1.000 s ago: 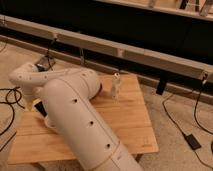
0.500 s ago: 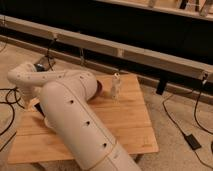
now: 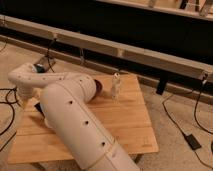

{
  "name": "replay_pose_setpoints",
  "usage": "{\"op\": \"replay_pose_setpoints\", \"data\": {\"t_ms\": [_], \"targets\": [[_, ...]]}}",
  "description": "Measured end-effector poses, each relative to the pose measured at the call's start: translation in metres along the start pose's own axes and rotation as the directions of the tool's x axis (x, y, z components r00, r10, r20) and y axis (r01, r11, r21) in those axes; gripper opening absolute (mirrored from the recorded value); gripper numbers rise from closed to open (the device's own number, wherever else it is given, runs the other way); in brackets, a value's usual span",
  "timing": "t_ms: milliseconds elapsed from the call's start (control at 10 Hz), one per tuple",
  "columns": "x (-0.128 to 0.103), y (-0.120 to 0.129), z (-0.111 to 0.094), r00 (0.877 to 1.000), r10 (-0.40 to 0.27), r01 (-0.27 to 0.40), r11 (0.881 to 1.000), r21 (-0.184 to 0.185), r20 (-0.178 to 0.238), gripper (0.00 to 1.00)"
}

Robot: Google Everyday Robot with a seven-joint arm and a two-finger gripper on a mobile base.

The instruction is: Push the eraser across the table

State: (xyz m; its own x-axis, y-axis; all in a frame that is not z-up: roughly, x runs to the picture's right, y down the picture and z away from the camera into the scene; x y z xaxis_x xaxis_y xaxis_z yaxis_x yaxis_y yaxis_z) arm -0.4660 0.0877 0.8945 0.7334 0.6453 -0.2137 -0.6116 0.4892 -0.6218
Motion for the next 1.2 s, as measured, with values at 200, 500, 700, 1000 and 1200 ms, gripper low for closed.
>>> {"op": "replay_pose_setpoints", "data": {"t_ms": [200,500,700,1000,1200], "targets": [[0.002,0.001,0.006,1.000,-0.014,0.014,1.000,-0.005,-0.004,0.65],[0.004,0.004,0.015,0.999,-0.033,0.032,0.999,-0.020,-0.006,0.65],[0.003,0.006,0.020,0.999,-0.046,0.046,0.999,-0.030,-0.007,0.65],[0.008,0.005,0.028,0.998,-0.057,0.056,0.998,-0.021,-0.033,0.65],[0.019,-0.001,0.031,0.995,-0.059,0.059,0.998,0.002,-0.076,0.65]]}}
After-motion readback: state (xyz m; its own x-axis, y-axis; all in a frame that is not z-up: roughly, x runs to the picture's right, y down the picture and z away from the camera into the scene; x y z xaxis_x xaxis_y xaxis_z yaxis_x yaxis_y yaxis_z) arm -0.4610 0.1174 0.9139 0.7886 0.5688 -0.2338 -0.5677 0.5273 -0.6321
